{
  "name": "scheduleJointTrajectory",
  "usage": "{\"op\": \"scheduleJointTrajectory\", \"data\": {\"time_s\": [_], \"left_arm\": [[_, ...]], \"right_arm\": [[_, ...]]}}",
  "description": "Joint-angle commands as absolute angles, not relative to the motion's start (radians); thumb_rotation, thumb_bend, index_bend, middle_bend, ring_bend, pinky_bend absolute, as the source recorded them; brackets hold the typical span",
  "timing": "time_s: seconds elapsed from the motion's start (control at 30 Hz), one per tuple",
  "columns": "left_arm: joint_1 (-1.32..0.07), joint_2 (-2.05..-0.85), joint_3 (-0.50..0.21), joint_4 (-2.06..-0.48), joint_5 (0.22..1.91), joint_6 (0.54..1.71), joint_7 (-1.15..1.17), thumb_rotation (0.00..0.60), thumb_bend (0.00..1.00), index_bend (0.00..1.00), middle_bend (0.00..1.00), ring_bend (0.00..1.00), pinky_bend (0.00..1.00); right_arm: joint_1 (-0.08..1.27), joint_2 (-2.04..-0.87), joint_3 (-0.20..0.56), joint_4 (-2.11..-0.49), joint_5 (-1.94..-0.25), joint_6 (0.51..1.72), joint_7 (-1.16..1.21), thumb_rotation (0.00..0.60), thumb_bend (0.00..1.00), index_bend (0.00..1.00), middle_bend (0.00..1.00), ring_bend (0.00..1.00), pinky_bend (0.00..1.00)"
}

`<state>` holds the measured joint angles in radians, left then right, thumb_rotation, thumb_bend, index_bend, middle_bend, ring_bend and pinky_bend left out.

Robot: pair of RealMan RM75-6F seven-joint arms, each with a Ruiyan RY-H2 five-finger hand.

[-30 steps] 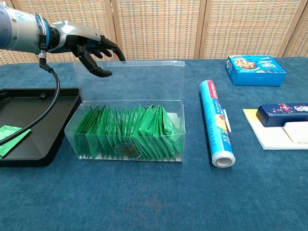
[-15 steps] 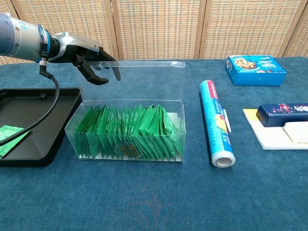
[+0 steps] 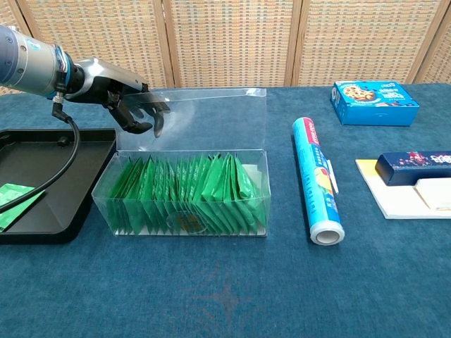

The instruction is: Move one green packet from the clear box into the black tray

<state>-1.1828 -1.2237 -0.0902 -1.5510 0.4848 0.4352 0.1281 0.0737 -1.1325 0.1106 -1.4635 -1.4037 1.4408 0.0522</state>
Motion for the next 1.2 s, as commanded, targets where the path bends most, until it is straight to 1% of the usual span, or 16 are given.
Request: {"op": "scheduleJointTrajectory", "data": {"time_s": [0.03,0.07,0.13,0.17,0.2,0.23,0.27,0.33,0.43,0.6,0.83,1.0,1.07,1.2], "left_arm": [[-1.191,-1.223,-0.082,-1.550,0.477,0.433,0.116,0.600,0.63,0.56,0.00,0.00,0.00],[-1.194,-1.224,-0.075,-1.548,0.475,0.434,0.112,0.600,0.63,0.53,0.00,0.00,0.00],[-1.198,-1.223,-0.069,-1.547,0.471,0.430,0.106,0.600,0.64,0.35,0.00,0.00,0.00],[-1.201,-1.222,-0.063,-1.547,0.467,0.427,0.102,0.600,0.63,0.19,0.00,0.00,0.00],[-1.206,-1.221,-0.058,-1.545,0.462,0.421,0.097,0.600,0.63,0.07,0.00,0.00,0.00],[-1.209,-1.221,-0.053,-1.544,0.458,0.418,0.092,0.600,0.62,0.01,0.00,0.00,0.00],[-1.213,-1.221,-0.049,-1.543,0.455,0.418,0.089,0.600,0.60,0.00,0.00,0.00,0.00],[-1.218,-1.223,-0.043,-1.540,0.458,0.432,0.083,0.600,0.57,0.00,0.00,0.00,0.00],[-1.204,-1.226,-0.051,-1.544,0.481,0.481,0.070,0.600,0.56,0.00,0.00,0.00,0.00],[-1.147,-1.208,-0.095,-1.568,0.574,0.580,0.035,0.600,0.55,0.00,0.00,0.00,0.00],[-1.105,-1.161,-0.125,-1.591,0.646,0.579,-0.005,0.600,0.55,0.00,0.00,0.00,0.00],[-1.061,-1.151,-0.157,-1.620,0.749,0.625,-0.034,0.600,0.55,0.00,0.00,0.00,0.00],[-1.025,-1.151,-0.167,-1.643,0.858,0.673,-0.047,0.600,0.55,0.04,0.00,0.00,0.00],[-0.988,-1.150,-0.157,-1.668,1.031,0.717,-0.050,0.600,0.55,0.26,0.00,0.00,0.00]], "right_arm": [[0.074,-1.133,0.111,-1.463,-1.403,1.440,0.052,0.600,0.00,0.00,0.00,0.00,0.00],[0.074,-1.133,0.111,-1.463,-1.403,1.440,0.053,0.600,0.00,0.00,0.00,0.00,0.00],[0.074,-1.132,0.111,-1.463,-1.403,1.440,0.053,0.600,0.00,0.00,0.00,0.00,0.00],[0.074,-1.133,0.111,-1.462,-1.403,1.440,0.053,0.600,0.00,0.00,0.00,0.00,0.00],[0.074,-1.133,0.110,-1.462,-1.403,1.439,0.054,0.600,0.00,0.00,0.00,0.00,0.00],[0.074,-1.133,0.110,-1.462,-1.403,1.439,0.054,0.600,0.00,0.00,0.00,0.00,0.00],[0.074,-1.133,0.110,-1.462,-1.403,1.439,0.053,0.600,0.00,0.00,0.00,0.00,0.00],[0.074,-1.133,0.110,-1.463,-1.403,1.439,0.054,0.600,0.00,0.00,0.00,0.00,0.00],[0.074,-1.133,0.110,-1.463,-1.403,1.440,0.054,0.600,0.00,0.00,0.00,0.00,0.00],[0.076,-1.135,0.108,-1.463,-1.405,1.436,0.050,0.600,0.00,0.00,0.00,0.00,0.00],[0.075,-1.133,0.108,-1.468,-1.407,1.440,0.047,0.600,0.00,0.00,0.00,0.00,0.00],[0.074,-1.133,0.107,-1.470,-1.408,1.442,0.046,0.600,0.00,0.00,0.00,0.00,0.00],[0.074,-1.133,0.107,-1.471,-1.408,1.442,0.046,0.600,0.00,0.00,0.00,0.00,0.00],[0.075,-1.132,0.107,-1.472,-1.409,1.441,0.046,0.600,0.00,0.00,0.00,0.00,0.00]]}}
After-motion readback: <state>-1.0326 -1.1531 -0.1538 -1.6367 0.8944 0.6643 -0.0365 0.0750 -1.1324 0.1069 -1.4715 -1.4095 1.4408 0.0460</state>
